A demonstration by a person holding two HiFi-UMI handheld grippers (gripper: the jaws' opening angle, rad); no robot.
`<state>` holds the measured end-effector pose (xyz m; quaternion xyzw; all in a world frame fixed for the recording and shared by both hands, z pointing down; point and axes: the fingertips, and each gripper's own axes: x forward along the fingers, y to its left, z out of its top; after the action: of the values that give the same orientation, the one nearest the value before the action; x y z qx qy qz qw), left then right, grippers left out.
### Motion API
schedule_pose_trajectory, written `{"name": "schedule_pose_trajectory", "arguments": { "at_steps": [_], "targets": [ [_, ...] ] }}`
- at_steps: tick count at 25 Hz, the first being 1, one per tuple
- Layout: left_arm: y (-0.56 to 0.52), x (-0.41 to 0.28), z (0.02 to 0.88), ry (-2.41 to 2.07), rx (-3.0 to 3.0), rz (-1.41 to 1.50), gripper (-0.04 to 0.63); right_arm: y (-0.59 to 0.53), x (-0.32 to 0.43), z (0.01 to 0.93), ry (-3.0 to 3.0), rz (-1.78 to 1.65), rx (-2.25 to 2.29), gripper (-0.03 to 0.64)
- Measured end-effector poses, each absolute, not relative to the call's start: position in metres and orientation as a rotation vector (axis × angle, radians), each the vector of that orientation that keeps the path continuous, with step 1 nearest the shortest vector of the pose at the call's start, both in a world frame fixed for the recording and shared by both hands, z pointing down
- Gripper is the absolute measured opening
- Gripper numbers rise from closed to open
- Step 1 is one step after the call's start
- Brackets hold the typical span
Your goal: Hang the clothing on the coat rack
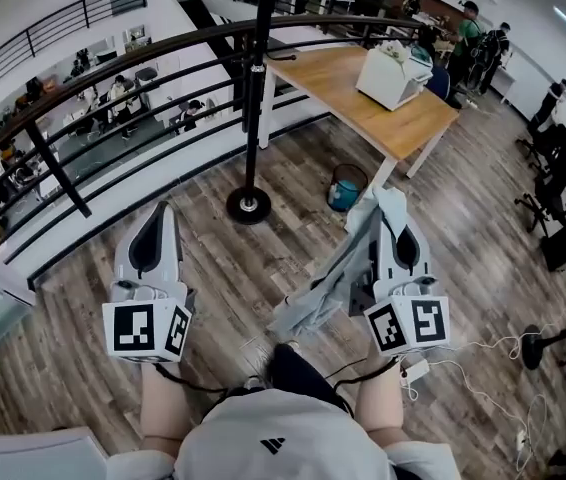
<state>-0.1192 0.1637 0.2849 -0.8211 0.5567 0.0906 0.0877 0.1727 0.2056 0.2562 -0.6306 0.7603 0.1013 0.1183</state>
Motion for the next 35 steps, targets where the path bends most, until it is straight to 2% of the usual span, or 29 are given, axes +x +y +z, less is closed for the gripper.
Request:
{"name": "schedule_pose_trajectory", "arguments": {
  "at_steps": [13, 35],
  "targets": [
    [0.074, -0.107, 0.288, 1.721, -2.39, 0.253, 0.008, 0.102, 0.175, 0.257, 2.283, 0.297, -1.7, 0.012],
    [-0.055, -0.01, 0.25, 1.693, -2.144, 0.176, 0.008, -0.045, 0.225, 0.254, 2.406, 0.329, -1.56, 0.012]
  ]
}}
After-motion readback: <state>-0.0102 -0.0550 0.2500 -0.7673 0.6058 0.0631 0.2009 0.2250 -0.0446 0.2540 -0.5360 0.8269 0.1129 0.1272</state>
